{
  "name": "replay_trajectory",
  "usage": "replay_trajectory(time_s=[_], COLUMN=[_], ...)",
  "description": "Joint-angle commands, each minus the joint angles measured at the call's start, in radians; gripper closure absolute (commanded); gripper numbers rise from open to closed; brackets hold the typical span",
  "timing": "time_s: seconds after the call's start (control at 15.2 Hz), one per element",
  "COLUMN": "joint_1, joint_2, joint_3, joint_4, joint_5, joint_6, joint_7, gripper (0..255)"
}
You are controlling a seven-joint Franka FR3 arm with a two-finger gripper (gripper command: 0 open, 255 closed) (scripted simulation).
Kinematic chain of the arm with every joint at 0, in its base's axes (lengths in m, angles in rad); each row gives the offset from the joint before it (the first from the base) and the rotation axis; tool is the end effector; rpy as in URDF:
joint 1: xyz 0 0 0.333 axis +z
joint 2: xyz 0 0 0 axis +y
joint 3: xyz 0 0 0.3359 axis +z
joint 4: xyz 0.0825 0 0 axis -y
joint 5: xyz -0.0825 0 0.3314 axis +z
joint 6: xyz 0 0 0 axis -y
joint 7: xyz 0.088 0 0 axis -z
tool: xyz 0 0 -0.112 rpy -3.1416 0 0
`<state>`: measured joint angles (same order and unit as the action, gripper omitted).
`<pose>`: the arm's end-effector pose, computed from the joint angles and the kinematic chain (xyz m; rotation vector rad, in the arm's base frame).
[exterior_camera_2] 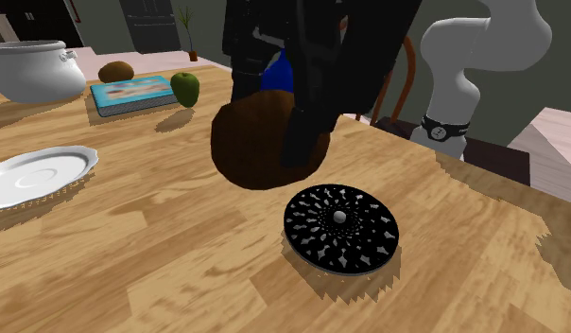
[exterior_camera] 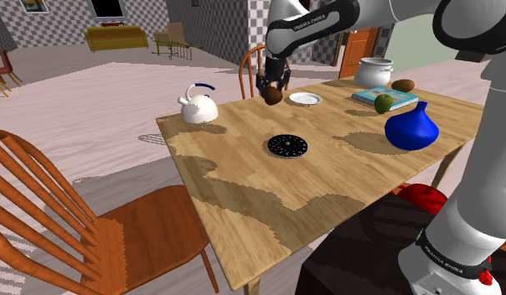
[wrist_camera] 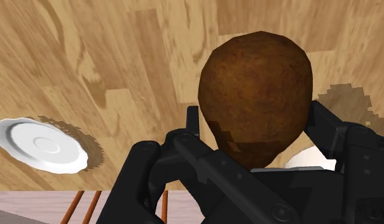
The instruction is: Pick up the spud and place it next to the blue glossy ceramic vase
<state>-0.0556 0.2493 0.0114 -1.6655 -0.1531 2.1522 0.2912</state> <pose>0.6137 -0.0348 0.5164 2.9866 -0.4014 0.3817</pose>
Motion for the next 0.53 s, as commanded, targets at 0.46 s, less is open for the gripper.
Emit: replay_trajectory(time_s=[0.46], joint_1=[0.001], joint_2=[-0.011], joint_3=[0.002], joint_4=[0.106], joint_5=[0.009], joint_6=[-0.116], joint_7=[-0.017], gripper=[255])
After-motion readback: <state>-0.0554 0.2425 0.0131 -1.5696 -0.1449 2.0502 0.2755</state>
